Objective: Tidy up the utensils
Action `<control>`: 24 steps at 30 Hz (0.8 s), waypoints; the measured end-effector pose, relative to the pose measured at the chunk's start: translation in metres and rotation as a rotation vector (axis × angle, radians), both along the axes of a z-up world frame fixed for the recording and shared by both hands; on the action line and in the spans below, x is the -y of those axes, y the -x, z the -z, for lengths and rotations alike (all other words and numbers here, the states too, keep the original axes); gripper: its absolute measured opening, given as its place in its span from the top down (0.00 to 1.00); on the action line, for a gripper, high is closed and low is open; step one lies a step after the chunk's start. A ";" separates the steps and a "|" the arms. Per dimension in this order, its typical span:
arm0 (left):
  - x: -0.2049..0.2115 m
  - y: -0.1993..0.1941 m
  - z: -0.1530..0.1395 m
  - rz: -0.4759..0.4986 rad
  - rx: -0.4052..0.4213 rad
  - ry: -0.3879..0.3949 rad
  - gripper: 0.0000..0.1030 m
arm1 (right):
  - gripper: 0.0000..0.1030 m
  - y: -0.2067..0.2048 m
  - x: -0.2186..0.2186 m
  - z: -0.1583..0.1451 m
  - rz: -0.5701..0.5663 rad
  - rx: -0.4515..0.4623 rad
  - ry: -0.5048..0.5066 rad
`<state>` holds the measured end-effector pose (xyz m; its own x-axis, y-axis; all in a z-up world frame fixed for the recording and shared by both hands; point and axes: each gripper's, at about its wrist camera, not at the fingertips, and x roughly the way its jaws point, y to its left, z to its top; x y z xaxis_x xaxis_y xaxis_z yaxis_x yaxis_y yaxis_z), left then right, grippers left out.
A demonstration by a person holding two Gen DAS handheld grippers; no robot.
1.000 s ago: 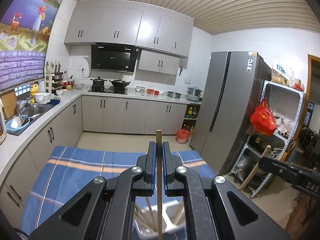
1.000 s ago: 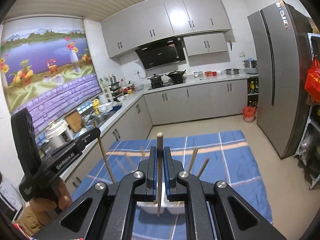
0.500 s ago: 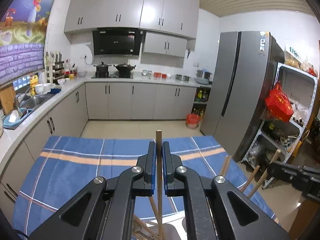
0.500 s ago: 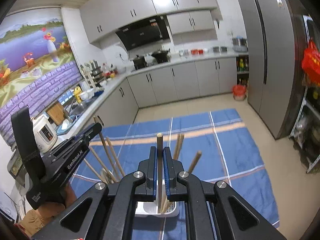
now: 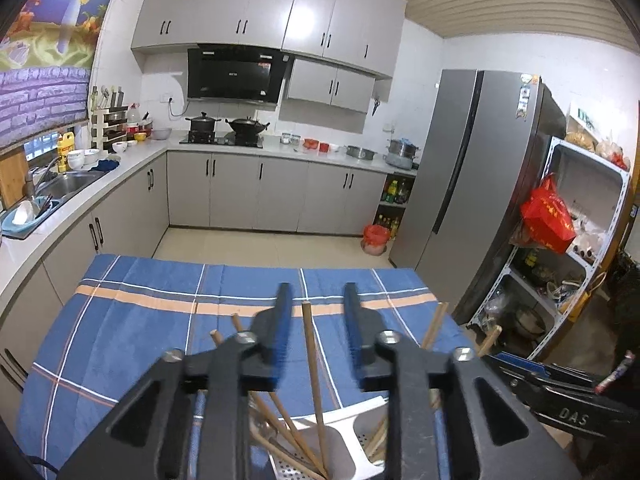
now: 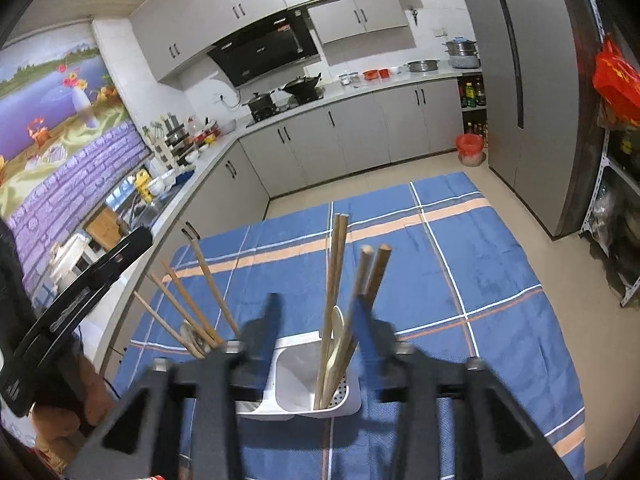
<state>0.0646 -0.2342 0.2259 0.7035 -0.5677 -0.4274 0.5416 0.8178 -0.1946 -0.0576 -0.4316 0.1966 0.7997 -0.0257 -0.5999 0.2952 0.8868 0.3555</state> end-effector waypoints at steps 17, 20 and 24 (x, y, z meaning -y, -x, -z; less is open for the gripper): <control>-0.059 0.106 -0.023 -0.120 0.113 -0.064 0.17 | 0.32 0.089 -0.007 0.003 0.079 0.059 -0.029; -0.068 0.126 -0.023 -0.150 0.109 -0.087 0.15 | 0.32 0.107 -0.009 0.008 0.090 0.058 -0.046; -0.083 0.149 -0.022 -0.210 0.110 -0.099 0.07 | 0.31 0.129 -0.014 0.011 0.095 0.058 -0.062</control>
